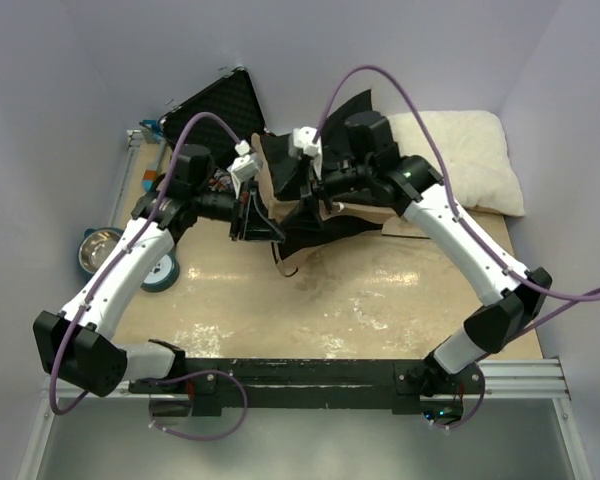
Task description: Set up the pet tent
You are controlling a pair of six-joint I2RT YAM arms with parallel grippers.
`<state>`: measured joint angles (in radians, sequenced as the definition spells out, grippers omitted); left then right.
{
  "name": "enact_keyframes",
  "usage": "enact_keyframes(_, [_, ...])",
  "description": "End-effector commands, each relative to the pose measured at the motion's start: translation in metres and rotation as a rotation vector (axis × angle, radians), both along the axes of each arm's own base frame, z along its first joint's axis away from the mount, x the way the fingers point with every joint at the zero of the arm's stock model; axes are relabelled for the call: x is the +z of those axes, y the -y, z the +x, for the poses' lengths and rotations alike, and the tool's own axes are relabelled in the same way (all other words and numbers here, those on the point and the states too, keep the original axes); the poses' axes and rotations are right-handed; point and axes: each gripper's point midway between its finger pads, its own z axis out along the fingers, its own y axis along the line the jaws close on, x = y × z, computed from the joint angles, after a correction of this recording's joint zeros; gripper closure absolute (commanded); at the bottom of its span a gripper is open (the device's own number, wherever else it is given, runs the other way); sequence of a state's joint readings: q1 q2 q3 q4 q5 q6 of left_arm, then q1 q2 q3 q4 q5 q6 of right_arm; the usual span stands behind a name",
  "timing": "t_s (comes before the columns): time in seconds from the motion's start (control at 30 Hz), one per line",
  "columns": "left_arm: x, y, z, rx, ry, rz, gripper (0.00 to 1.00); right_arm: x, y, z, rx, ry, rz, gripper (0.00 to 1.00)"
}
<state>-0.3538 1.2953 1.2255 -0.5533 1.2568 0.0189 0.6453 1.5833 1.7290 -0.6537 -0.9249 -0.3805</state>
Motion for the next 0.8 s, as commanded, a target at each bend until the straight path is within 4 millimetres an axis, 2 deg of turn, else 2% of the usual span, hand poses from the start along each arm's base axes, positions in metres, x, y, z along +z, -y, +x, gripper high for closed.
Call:
enact_keyframes(0.0, [0.045, 0.007, 0.011, 0.037, -0.067, -0.065, 1.0, 0.102, 0.037, 0.023, -0.253, 0.183, 0.186, 0.15])
enact_keyframes(0.1, [0.069, 0.012, 0.022, 0.076, -0.054, -0.121, 1.0, 0.133, 0.065, 0.026, -0.423, 0.279, 0.254, 0.12])
enact_keyframes(0.17, [0.08, 0.015, 0.028, 0.109, -0.03, -0.154, 1.0, 0.136, 0.077, 0.02, -0.474, 0.28, 0.27, 0.09])
enact_keyframes(0.2, [0.086, 0.018, 0.029, 0.114, -0.009, -0.171, 1.0, 0.131, 0.082, 0.015, -0.481, 0.271, 0.258, 0.09])
enact_keyframes(0.33, [0.081, 0.028, 0.03, 0.14, 0.06, -0.167, 1.0, 0.111, 0.09, 0.002, -0.485, 0.218, 0.201, 0.09])
enact_keyframes(0.43, [0.076, 0.03, 0.031, 0.173, 0.124, -0.148, 1.0, 0.095, 0.099, -0.004, -0.485, 0.251, 0.149, 0.11])
enact_keyframes(0.47, [0.073, 0.03, 0.029, 0.175, 0.149, -0.152, 1.0, 0.091, 0.102, -0.005, -0.487, 0.258, 0.14, 0.11])
enact_keyframes(0.53, [0.072, 0.031, 0.012, 0.11, 0.251, -0.19, 1.0, 0.081, 0.108, -0.005, -0.506, 0.277, 0.107, 0.11])
enact_keyframes(0.6, [0.062, 0.029, -0.003, 0.077, 0.337, -0.182, 1.0, 0.077, 0.117, -0.001, -0.556, 0.3, 0.087, 0.11])
enact_keyframes(0.67, [0.05, 0.027, -0.009, 0.124, 0.377, -0.151, 1.0, 0.081, 0.124, 0.001, -0.593, 0.329, 0.093, 0.1])
enact_keyframes(0.77, [0.038, 0.033, -0.013, 0.182, 0.323, -0.164, 1.0, 0.09, 0.119, -0.001, -0.584, 0.305, 0.134, 0.1])
